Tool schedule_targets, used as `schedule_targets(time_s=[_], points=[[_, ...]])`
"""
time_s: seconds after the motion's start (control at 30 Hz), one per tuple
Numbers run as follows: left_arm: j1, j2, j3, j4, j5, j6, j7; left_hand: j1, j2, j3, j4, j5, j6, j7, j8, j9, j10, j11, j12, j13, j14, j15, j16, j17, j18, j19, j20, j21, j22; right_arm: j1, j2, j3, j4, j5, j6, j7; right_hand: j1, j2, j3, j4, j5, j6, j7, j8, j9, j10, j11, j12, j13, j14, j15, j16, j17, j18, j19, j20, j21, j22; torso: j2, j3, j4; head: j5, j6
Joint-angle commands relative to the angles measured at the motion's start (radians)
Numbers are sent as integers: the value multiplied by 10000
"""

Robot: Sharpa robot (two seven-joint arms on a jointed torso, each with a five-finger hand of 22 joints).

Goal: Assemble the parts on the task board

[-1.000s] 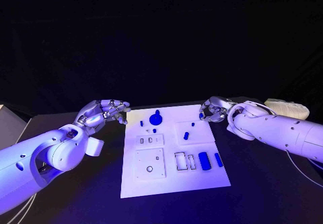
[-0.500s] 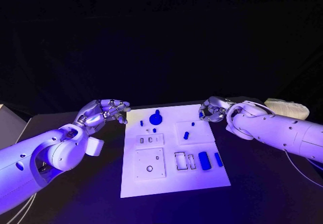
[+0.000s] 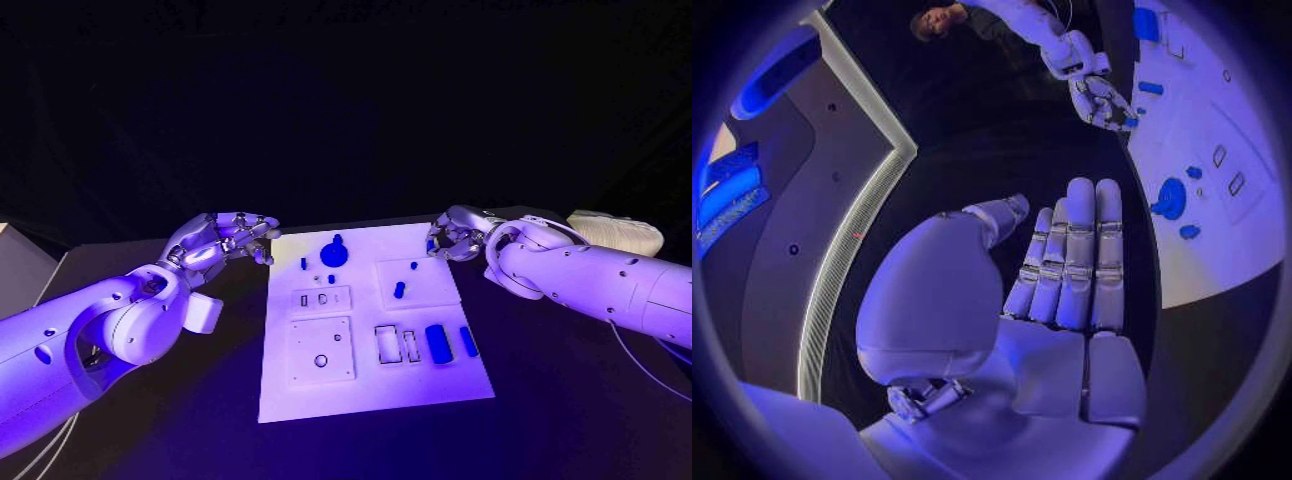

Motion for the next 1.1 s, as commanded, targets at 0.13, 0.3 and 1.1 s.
schedule_targets(time_s=[0.13,0.3,1.1], points=[[0,15,7,7,-33,173,53,-40,1,24,-48,-18,-68,-8,-54,12,-70,25,-41,11,-91,-7,31,10,118,-53,12,65,14,-9,10,-4,55,18,-515,-92,-44,167,56,0,76,140,-37,119,106,1059,-83,34,2635,1058,-76,63,2629,-142,1046,-82,45,2633,-3,2,0,5,-5],[-1,10,7,7,-33,174,54,-45,4,26,-45,-17,-74,-4,-59,15,-76,28,-43,11,-96,-4,36,10,118,-64,15,77,21,-8,-54,-2,299,12,-958,-225,-49,176,62,-3,78,151,-42,138,117,1059,-90,34,2635,1058,-83,63,2629,-142,1046,-89,45,2633,-1,0,-9,17,7],[3,7,6,8,-17,131,-44,-37,17,36,-52,-16,-73,-9,-59,22,-74,26,-38,13,-102,-3,42,9,119,-81,17,97,32,410,-76,-1,4405,-715,-1299,-3341,-7,75,94,-136,100,63,-7,174,149,1059,-84,34,2635,1058,-81,63,2629,-142,1046,-112,45,2633,-25,-29,-3,297,-71]])
